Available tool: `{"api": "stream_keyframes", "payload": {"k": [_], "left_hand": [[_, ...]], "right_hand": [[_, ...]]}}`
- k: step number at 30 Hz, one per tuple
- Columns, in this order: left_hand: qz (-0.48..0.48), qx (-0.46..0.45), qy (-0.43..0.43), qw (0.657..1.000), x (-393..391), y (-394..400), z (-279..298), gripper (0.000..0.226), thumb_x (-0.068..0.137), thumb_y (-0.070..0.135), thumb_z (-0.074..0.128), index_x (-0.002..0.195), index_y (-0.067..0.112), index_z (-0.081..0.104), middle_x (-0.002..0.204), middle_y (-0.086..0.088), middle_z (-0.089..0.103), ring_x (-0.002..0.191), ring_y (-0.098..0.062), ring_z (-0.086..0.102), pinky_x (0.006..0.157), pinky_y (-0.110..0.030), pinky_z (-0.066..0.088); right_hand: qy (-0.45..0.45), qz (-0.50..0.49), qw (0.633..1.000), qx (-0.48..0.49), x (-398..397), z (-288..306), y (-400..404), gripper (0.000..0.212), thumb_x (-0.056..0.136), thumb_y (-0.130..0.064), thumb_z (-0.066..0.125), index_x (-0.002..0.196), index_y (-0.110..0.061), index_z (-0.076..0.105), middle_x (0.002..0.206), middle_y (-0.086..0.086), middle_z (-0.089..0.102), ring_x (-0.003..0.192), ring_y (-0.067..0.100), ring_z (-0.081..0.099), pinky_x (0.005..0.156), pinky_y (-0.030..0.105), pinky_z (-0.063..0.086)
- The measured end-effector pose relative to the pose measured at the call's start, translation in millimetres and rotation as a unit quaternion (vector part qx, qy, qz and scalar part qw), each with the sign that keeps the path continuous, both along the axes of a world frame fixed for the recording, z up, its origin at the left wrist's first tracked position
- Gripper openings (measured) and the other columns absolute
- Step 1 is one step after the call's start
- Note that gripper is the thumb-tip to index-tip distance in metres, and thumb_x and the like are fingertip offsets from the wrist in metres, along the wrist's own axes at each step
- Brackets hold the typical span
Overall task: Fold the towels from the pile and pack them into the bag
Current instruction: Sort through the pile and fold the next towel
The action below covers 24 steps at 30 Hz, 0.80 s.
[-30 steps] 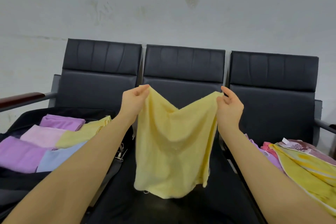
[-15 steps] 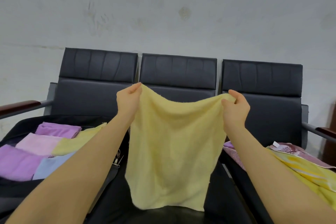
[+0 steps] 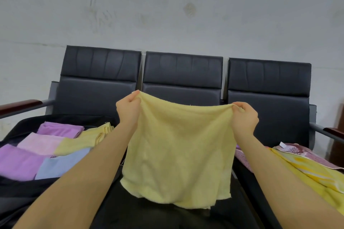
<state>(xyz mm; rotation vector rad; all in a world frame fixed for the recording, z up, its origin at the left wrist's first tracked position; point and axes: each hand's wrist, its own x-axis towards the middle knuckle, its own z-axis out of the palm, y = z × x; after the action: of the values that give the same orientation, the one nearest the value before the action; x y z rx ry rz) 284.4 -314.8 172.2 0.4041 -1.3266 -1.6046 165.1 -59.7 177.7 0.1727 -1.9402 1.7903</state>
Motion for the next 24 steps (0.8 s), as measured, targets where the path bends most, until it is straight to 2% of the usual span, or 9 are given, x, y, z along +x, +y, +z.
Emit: {"api": "stream_keyframes", "payload": {"k": [4,7,9,11,13,15,17,20,24], "left_hand": [[0.006,0.02,-0.015,1.0,-4.1,-6.1,-4.4,0.032,0.079,0.007,0.062,0.055,0.026,0.05,0.063,0.006,0.039,0.064,-0.014,0.036,0.06,-0.026,0.035],[0.053,0.031,-0.017,0.998,-2.9,-13.0,-10.7,0.02,0.083,0.006,0.064,0.077,0.024,0.07,0.078,0.005,0.063,0.073,-0.011,0.057,0.071,-0.022,0.046],[0.084,0.027,-0.024,0.996,-1.3,-15.0,-12.9,0.022,0.085,0.004,0.063,0.101,0.015,0.074,0.093,0.002,0.07,0.085,-0.014,0.064,0.075,-0.02,0.048],[0.104,0.033,-0.025,0.994,0.0,-16.1,-12.7,0.025,0.087,0.003,0.061,0.108,0.012,0.072,0.097,0.001,0.069,0.087,-0.015,0.063,0.076,-0.021,0.049],[0.118,0.043,-0.023,0.992,0.4,-17.5,-11.8,0.025,0.088,0.002,0.06,0.108,0.011,0.072,0.097,0.001,0.069,0.086,-0.015,0.062,0.084,-0.026,0.052],[0.125,0.048,-0.019,0.991,1.3,-19.2,-11.1,0.024,0.088,0.003,0.06,0.107,0.012,0.072,0.098,0.0,0.07,0.088,-0.016,0.062,0.086,-0.028,0.052],[0.126,0.05,-0.01,0.991,2.1,-20.9,-10.2,0.025,0.088,0.004,0.06,0.106,0.014,0.073,0.096,0.001,0.07,0.084,-0.014,0.063,0.076,-0.022,0.051],[0.127,0.043,-0.002,0.991,2.8,-21.3,-4.6,0.026,0.087,0.004,0.06,0.106,0.015,0.073,0.085,0.007,0.068,0.074,-0.009,0.061,0.065,-0.016,0.047],[0.129,0.059,0.009,0.99,-0.7,-21.9,10.2,0.026,0.084,0.007,0.061,0.103,0.018,0.074,0.086,0.01,0.07,0.084,-0.013,0.065,0.08,-0.027,0.053]], "right_hand": [[-0.006,-0.003,0.997,-0.072,-4.2,-2.5,0.6,0.024,0.093,-0.012,0.058,0.116,-0.011,0.062,0.107,0.0,0.058,0.092,0.014,0.054,0.076,0.026,0.042],[-0.04,0.056,0.994,-0.086,-7.0,-1.5,-0.1,0.032,0.091,-0.013,0.06,0.123,-0.01,0.055,0.117,0.004,0.056,0.098,0.017,0.053,0.08,0.028,0.042],[-0.04,0.101,0.994,-0.021,-8.4,-1.3,-1.3,0.045,0.088,0.0,0.055,0.132,-0.012,0.049,0.122,0.005,0.052,0.098,0.018,0.051,0.074,0.024,0.043],[-0.022,0.095,0.993,0.07,-10.1,-2.4,-3.2,0.053,0.086,0.008,0.046,0.135,-0.012,0.047,0.124,0.006,0.051,0.096,0.017,0.05,0.069,0.023,0.041],[0.005,0.055,0.992,0.115,-9.2,-4.0,-4.1,0.043,0.089,0.004,0.045,0.129,-0.009,0.055,0.122,0.009,0.056,0.094,0.016,0.05,0.072,0.024,0.04],[0.025,0.024,0.992,0.124,-9.0,-5.9,-4.0,0.029,0.09,-0.001,0.047,0.112,-0.006,0.066,0.109,0.01,0.064,0.086,0.018,0.053,0.063,0.024,0.04],[0.039,0.023,0.995,0.093,-7.8,-7.8,-3.8,0.024,0.089,-0.001,0.049,0.098,-0.006,0.071,0.091,0.007,0.067,0.074,0.017,0.057,0.06,0.022,0.041],[0.032,0.037,0.999,0.005,-2.1,-2.4,-5.5,0.022,0.089,-0.003,0.052,0.096,-0.008,0.072,0.076,-0.003,0.063,0.067,0.01,0.055,0.057,0.021,0.042],[0.031,0.055,0.994,-0.093,1.4,18.5,-7.8,0.019,0.088,-0.009,0.062,0.104,-0.018,0.067,0.085,0.001,0.066,0.076,0.016,0.062,0.07,0.028,0.053]]}}
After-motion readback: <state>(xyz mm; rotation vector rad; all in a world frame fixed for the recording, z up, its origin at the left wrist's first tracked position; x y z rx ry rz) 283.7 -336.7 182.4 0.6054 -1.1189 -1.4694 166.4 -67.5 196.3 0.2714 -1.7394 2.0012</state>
